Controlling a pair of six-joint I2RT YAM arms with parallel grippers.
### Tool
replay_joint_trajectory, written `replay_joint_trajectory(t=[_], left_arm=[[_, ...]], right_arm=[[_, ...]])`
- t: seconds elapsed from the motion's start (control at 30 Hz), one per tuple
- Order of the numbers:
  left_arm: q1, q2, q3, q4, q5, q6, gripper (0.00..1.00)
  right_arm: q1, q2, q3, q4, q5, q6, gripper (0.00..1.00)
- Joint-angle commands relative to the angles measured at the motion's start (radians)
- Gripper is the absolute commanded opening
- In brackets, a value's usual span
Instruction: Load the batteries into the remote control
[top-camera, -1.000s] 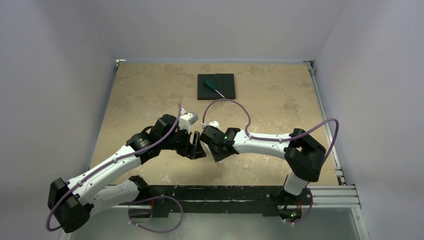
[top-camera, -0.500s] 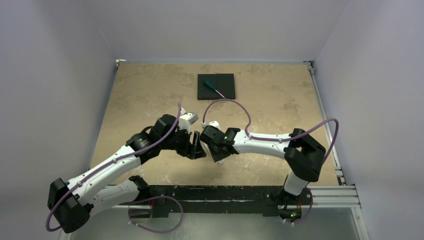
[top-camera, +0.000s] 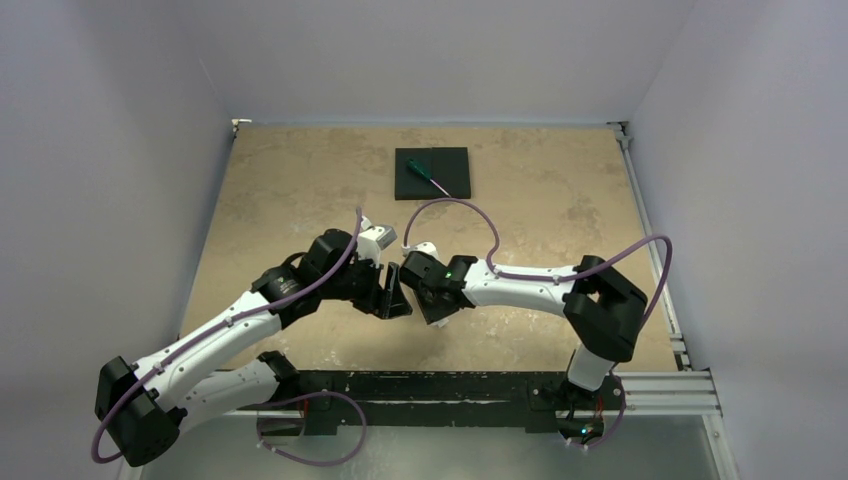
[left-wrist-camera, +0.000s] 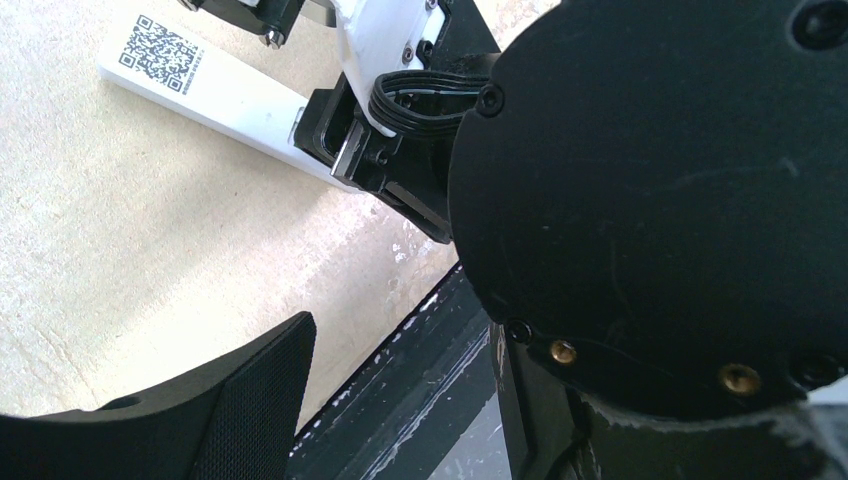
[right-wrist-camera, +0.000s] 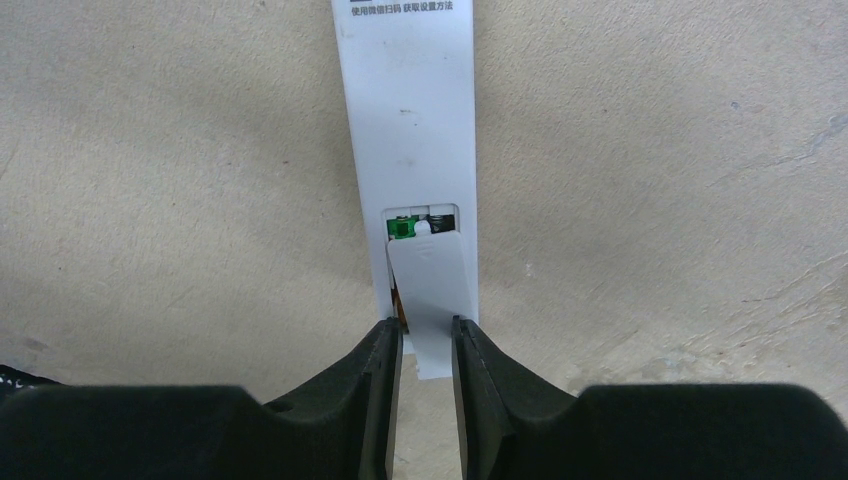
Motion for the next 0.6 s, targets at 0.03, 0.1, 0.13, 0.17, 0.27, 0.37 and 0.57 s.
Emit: replay_joint_trajectory(t=[0.03,0.1,0.13,0.17,0.27,0.37,0.57], left_arm=[[-0.007,0.001,-0.002,0.036,-0.005,0.017,0.64],[-0.007,0.001,-0.003,0.035,-0.004,0.017,0.64],[-0.007,0.001,-0.002,0.035,-0.004,0.017,0.64],[-0.006,0.001,-0.003,0.035,-0.005,0.017,0.64],[-0.006,0.001,-0.002,0.035,-0.005,0.017,0.64],[-0.007,0.001,-0.002,0.035,-0.004,0.017,0.64],[-0.007,0.001,-0.002,0.037,-0.004,0.017,0.64]], right_arm=[[0.026,0.009,0.046,0.052,-0.004,0.031,0.32],[0.026,0.012,0.051,0.053,-0.004,0.034,0.32],[0.026,0.015,0.054,0.055,-0.005,0.035,0.32],[0.026,0.018,0.057,0.054,-0.006,0.036,0.32],[0.026,0.023,0.066,0.054,-0.007,0.038,0.32],[0.026,0.026,0.073,0.051,-0.005,0.039,0.33],[0.026,0.035,0.083,0.045,-0.006,0.041,0.33]])
